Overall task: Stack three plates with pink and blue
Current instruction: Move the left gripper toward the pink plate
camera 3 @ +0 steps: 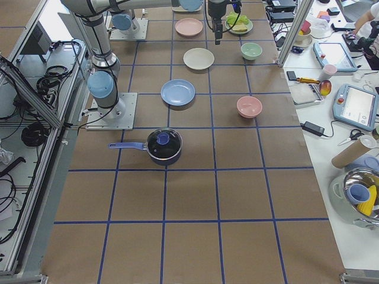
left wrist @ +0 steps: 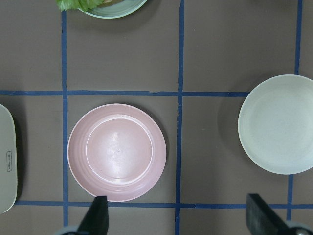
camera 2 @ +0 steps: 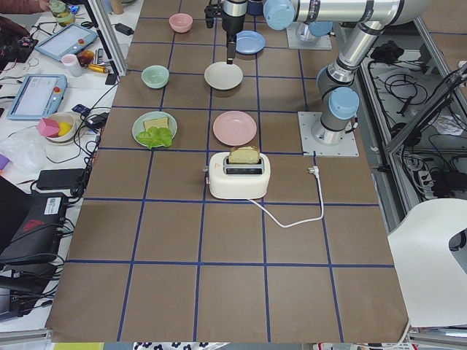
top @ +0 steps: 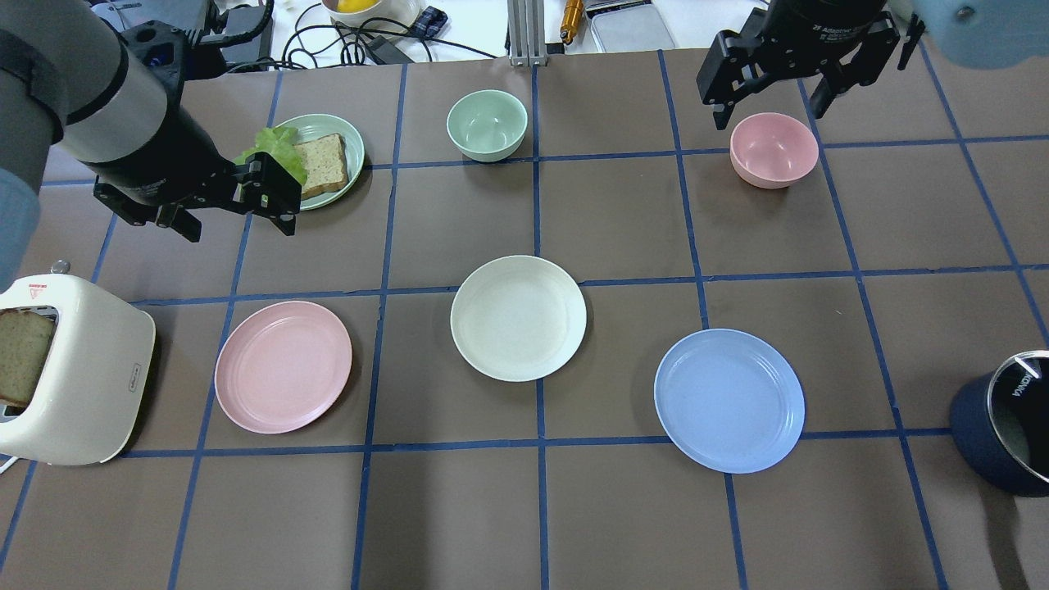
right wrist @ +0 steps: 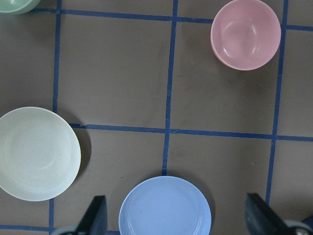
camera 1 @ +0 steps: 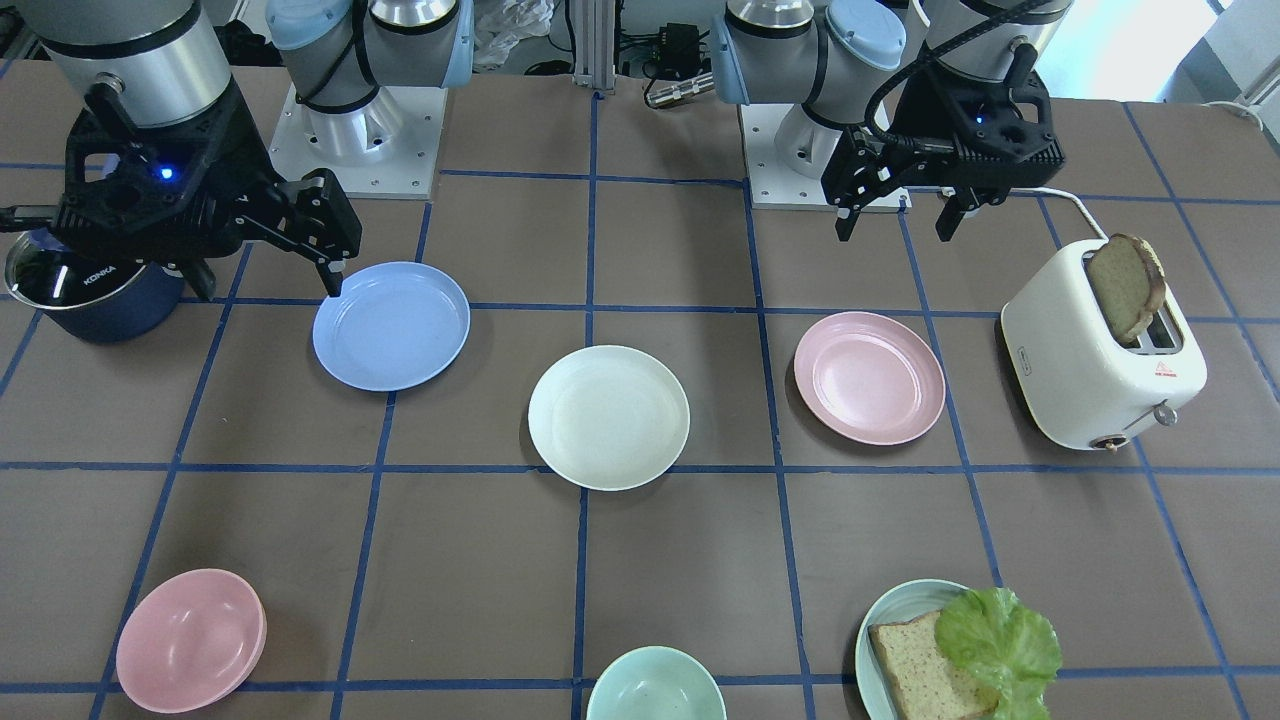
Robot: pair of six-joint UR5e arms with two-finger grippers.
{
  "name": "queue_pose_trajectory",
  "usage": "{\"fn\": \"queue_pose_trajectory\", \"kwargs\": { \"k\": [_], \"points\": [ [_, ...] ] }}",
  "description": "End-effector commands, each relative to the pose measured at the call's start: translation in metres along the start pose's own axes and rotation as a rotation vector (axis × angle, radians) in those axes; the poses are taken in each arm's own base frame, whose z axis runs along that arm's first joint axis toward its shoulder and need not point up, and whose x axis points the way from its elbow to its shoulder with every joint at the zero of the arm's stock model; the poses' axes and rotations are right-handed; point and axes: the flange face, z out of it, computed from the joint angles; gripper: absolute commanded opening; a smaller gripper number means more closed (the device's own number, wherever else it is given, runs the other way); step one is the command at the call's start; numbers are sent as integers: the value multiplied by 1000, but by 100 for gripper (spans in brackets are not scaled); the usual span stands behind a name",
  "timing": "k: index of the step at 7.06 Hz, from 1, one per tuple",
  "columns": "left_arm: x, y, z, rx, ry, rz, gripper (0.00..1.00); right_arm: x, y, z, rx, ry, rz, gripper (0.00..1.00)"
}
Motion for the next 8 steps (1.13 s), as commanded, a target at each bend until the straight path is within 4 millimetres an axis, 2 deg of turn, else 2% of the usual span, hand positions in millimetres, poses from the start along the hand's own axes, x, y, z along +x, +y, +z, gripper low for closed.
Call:
{"fn": "queue_pose_trajectory", "kwargs": {
  "k": [1, 5, 8],
  "points": [
    [0, 0, 0, -1, -2, 3, 100, 0, 0, 0, -1, 0, 1, 100],
    [0, -1, -2, 18, -5, 15, 100, 0, 0, 0, -1, 0, 1, 100],
    [-11, -8, 9, -7, -25, 15, 100, 0, 0, 0, -1, 0, 1, 100]
  ]
}}
